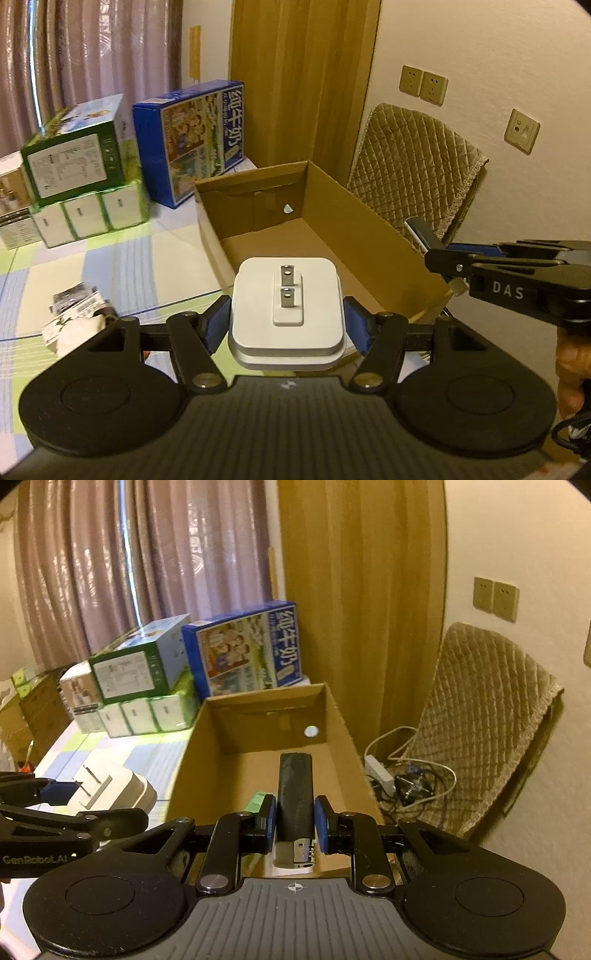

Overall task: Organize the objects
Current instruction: 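Carry the white plug and black stick toward the cardboard box, then lower both into the cardboard box and open both tools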

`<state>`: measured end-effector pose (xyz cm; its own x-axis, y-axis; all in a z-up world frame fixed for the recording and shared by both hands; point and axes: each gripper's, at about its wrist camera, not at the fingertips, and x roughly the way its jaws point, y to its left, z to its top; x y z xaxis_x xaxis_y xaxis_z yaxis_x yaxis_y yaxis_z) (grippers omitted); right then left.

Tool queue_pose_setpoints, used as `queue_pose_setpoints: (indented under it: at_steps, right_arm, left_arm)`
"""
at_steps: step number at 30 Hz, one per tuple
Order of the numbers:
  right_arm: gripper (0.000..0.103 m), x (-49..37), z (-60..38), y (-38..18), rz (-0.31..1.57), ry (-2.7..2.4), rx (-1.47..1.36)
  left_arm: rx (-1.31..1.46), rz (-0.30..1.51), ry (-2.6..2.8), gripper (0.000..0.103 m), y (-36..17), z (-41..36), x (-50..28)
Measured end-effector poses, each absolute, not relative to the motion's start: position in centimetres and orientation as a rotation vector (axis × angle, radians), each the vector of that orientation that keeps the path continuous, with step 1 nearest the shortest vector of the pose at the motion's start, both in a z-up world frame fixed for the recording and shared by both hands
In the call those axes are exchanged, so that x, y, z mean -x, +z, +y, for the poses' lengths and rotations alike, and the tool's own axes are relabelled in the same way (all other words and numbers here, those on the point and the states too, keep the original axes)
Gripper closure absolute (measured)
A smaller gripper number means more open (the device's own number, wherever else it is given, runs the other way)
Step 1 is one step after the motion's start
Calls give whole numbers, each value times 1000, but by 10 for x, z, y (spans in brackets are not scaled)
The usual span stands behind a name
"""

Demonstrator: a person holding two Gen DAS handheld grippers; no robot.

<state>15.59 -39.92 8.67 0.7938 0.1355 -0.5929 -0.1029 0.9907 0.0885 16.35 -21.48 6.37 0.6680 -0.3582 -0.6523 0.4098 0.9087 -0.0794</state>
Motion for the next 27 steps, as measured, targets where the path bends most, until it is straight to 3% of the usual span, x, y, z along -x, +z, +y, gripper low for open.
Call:
queue_pose_setpoints:
  at_steps: [18,21,27]
  right_arm:
    - [84,-201,-427,66,682,104,-104]
    - [84,-203,-429,63,688,100,-107]
    - [84,-201,-429,60,695,104,-109]
  left_arm:
    - [-128,774,-498,43,29,-256,-225]
    - [-140,776,-509,32,24,-261,-231]
    - [-115,761,-490,32,31,-245,-229]
